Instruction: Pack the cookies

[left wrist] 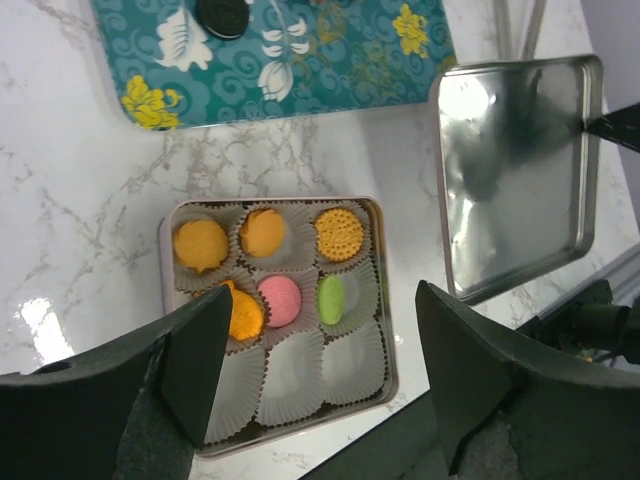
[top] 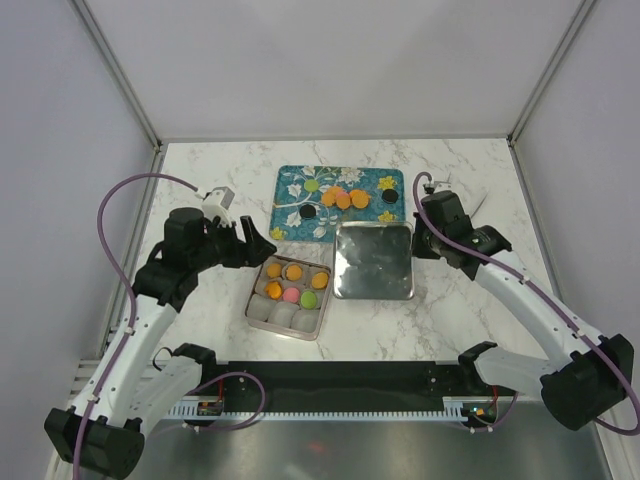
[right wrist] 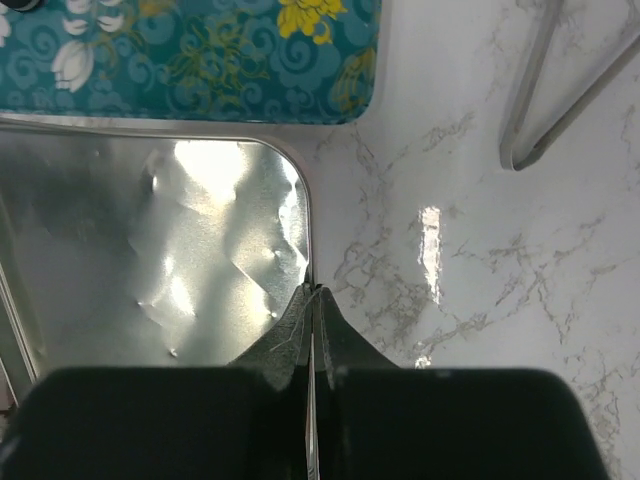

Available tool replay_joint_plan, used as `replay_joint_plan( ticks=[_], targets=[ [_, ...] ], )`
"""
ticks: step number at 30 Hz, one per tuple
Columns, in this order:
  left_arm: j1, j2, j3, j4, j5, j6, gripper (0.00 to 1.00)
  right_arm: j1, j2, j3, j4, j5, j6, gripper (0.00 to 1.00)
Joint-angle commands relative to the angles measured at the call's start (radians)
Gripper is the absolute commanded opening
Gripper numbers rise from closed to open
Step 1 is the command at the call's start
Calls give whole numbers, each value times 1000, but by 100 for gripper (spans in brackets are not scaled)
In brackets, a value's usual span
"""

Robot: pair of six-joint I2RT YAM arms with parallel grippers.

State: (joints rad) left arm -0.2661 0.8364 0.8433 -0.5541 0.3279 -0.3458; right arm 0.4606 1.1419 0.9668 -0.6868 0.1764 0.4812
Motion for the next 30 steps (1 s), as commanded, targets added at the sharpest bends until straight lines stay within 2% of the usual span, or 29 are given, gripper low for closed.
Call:
replay_joint_plan(
  ticks=[1, 8, 13, 22, 25, 26, 28, 29, 30],
  targets=[
    [-15, -8, -18, 101, 150, -47, 84, 3, -4, 87, -20, -103, -18, 0],
    [-117, 39, -69, 245, 168, -145, 86, 50, 61, 154, 62, -216, 46, 0],
    [-133, 58, -118, 356, 186, -222, 85, 127, 131, 197, 110, -201, 92, 0],
    [-136, 90, -133, 402, 181, -259, 77, 196, 196, 220, 248, -233, 194, 0],
    [-136, 99, -127, 407, 180, -268, 66, 217, 213, 213, 283, -226, 215, 0],
    [-136, 101, -125, 405, 180, -271, 56, 228, 217, 207, 293, -216, 226, 0],
    [-136, 104, -121, 407, 183, -285, 45, 230, 219, 199, 312, -212, 232, 0],
    [-136, 105, -119, 405, 183, -288, 34, 231, 219, 194, 316, -210, 231, 2],
    [-136, 105, -115, 402, 184, -292, 29, 231, 219, 193, 319, -207, 229, 5]
  ],
)
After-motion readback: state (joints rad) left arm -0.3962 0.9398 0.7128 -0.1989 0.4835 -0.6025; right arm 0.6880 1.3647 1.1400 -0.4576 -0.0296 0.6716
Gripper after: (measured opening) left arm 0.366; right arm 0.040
